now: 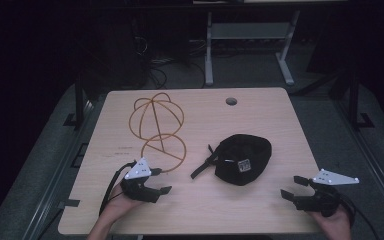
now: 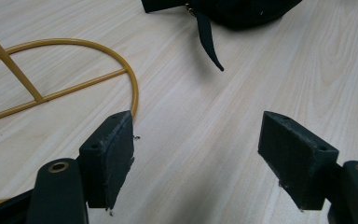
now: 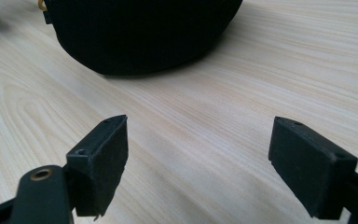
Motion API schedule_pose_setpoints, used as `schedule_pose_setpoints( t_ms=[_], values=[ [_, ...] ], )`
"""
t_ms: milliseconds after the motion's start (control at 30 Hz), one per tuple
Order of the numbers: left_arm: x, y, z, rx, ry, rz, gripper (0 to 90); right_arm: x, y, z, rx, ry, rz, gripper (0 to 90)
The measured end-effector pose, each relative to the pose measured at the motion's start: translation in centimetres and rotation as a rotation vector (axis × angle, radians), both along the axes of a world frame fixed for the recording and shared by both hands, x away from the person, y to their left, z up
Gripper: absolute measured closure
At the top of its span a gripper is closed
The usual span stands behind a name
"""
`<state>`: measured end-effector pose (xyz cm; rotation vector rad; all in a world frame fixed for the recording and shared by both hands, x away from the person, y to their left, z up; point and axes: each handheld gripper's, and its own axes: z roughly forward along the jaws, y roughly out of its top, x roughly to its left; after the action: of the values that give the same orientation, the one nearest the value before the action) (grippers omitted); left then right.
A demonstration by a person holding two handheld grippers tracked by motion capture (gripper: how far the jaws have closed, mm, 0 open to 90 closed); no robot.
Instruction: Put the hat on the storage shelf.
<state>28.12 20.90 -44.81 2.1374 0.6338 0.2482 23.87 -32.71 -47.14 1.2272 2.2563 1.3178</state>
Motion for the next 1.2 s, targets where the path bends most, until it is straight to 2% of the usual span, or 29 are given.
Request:
schedule_pose_setpoints(
  t_ms=[100, 200, 467, 667, 900, 1033, 1200],
  values=[
    [0.0, -0.1, 0.0, 0.0, -0.003, 0.002, 26.3, 0.0, 0.0, 0.0, 0.001, -0.002, 0.002, 19.4],
    [-0.1, 0.0, 0.0, 0.023, -0.019, 0.004, 26.3, -0.1, 0.1, 0.0, -0.001, -0.003, 0.002, 19.4],
    [0.0, 0.4, -0.1, 0.03, -0.02, 0.012, 26.1, -0.2, 0.8, 0.2, -0.02, -0.008, 0.01, 19.2],
    [0.1, 0.1, 0.0, 0.003, -0.004, 0.006, 25.7, 0.0, 0.9, 0.2, -0.027, -0.006, 0.016, 19.2],
    [-0.2, -0.8, 0.6, -0.004, -0.003, -0.03, 25.7, 0.0, 0.9, 0.1, -0.028, -0.007, 0.024, 19.2],
    [-0.3, -1.3, 1.2, -0.028, -0.002, -0.052, 26.0, -0.2, 1.0, 0.2, -0.026, -0.012, 0.022, 19.2],
    [0.1, -2.8, 1.7, -0.039, 0.009, -0.093, 25.9, -0.2, 1.0, 0.2, -0.026, -0.007, 0.016, 19.2]
  ],
)
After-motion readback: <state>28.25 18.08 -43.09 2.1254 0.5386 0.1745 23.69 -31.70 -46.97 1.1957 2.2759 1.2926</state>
